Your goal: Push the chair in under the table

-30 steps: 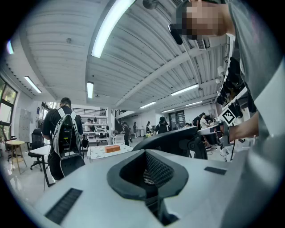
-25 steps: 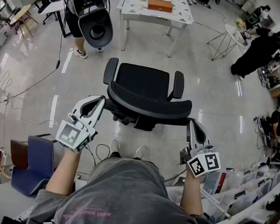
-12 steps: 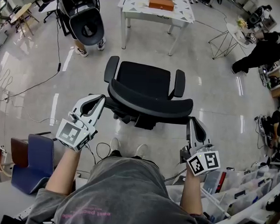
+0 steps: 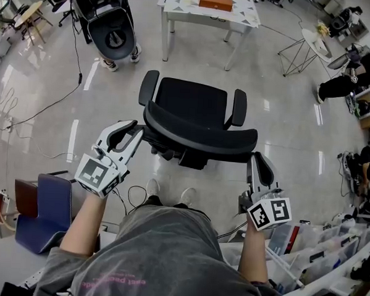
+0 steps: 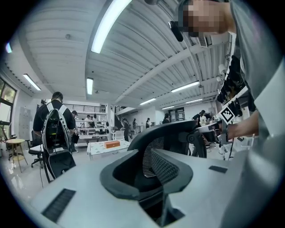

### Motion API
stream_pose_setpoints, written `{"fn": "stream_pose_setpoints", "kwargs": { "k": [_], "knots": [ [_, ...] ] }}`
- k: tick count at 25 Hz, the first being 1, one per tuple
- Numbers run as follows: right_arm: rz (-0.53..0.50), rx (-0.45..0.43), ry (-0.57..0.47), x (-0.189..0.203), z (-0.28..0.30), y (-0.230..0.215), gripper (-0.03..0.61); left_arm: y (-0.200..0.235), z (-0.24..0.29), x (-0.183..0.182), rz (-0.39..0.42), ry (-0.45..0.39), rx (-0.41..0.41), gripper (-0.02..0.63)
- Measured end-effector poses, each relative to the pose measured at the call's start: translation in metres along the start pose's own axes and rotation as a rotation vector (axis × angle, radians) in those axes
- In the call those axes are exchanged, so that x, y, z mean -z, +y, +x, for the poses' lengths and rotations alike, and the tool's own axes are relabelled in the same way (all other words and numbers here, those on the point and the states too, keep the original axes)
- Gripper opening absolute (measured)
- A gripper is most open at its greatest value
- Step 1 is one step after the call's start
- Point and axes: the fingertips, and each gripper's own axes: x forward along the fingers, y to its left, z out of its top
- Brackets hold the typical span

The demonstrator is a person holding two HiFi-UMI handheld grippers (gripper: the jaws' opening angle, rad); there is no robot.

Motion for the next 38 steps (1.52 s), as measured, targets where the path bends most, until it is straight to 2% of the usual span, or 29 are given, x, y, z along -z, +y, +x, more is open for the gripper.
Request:
{"fn": "stream_pose_setpoints", "kwargs": {
  "k": [9,13,18,29,38],
  "knots": [
    [-0.017,0.04,-0.01,-0.002,-0.001,-0.006,0.069,0.002,0.002,0.003,-0.003,-0.002,-0.003,0.111],
    [-0.02,0.04,-0.009,0.0,0.001,-0.006,0.102,0.004,0.002,0.008,-0.006,0.03,-0.013,0.123],
    [-0.032,0.036,-0.001,0.003,0.003,-0.005,0.133,0.001,0.005,0.012,0.001,0.023,0.002,0.149],
    [-0.071,0.027,0.046,0.016,0.013,-0.004,0.229,0.001,0.015,0.023,0.012,0.064,0.009,0.212],
    [-0.141,0.023,0.125,0.031,0.033,-0.015,0.296,0.009,0.032,0.03,0.085,0.139,0.026,0.273]
  ]
}}
